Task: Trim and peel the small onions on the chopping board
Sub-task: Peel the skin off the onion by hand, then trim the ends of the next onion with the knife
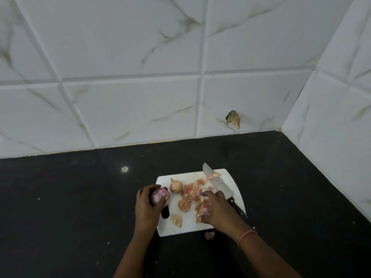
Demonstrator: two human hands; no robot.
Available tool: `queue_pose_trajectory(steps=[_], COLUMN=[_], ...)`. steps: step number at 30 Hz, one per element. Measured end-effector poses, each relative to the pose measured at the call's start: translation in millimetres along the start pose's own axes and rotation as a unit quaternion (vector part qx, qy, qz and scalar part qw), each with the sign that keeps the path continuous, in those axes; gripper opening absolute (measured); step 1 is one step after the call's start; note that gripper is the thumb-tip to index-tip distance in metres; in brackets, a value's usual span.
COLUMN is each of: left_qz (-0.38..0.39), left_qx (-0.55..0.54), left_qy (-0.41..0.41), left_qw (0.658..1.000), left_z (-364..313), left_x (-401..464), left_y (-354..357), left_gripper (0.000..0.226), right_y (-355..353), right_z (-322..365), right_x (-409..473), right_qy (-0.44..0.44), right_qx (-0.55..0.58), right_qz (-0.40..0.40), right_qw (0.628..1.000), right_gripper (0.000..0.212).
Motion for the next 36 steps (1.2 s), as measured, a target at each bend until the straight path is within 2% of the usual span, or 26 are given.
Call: queue_pose_trajectory(steps=[7,14,17,20,22,24,28,31,36], left_qz=[0.008,0.019,0.024,0.033,0.033,0.038,0.06,0.097,0.108], left_qx=[0.014,0.006,0.001,0.015,0.037,0.072,0.233,0.307,0.326], left_qy=[0.003,0.006,0.004,0.006,0.006,0.01,0.023,0.028,0.019], left_qw=[1.0,1.0,1.0,0.999,0.999,0.997,0.97,0.946,0.939], left_z=[8,8,8,6,5,2,-15,-28,-34], left_x=[4,4,7,13,16,18,28,31,28], left_y=[-2,0,2,2,3,6,15,24,29], left_gripper=[0.031,0.033,0.032,0.029,0.029,0.033,0.049,0.05,0.039], right_y=[4,-24,-32,-36,-39,-41,-43,-42,-28], right_z=[1,-8,-9,-12,-17,-24,-34,-36,-24], right_x=[10,17,21,26,29,31,31,31,28], right_qy=[-0.052,-0.05,-0.064,-0.079,-0.063,-0.011,0.068,0.064,-0.015], right_qx=[0.027,0.153,0.149,0.117,0.087,0.037,-0.05,-0.055,-0.027], right_qz=[-0.071,-0.176,-0.197,-0.219,-0.234,-0.23,-0.181,-0.156,-0.136], right_qw=[0.996,0.971,0.967,0.965,0.966,0.972,0.98,0.984,0.99], right_gripper=[0.026,0.024,0.023,0.009,0.013,0.024,0.046,0.048,0.051])
Point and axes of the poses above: each hand's wrist, its own x-axis towards the middle knuckle, its own y-axis out of the palm, z = x × y, the point moved 5 cm from there along x, towards the middle knuckle, and after that the axes turned 11 degrees about x, right-handed, at the moved point
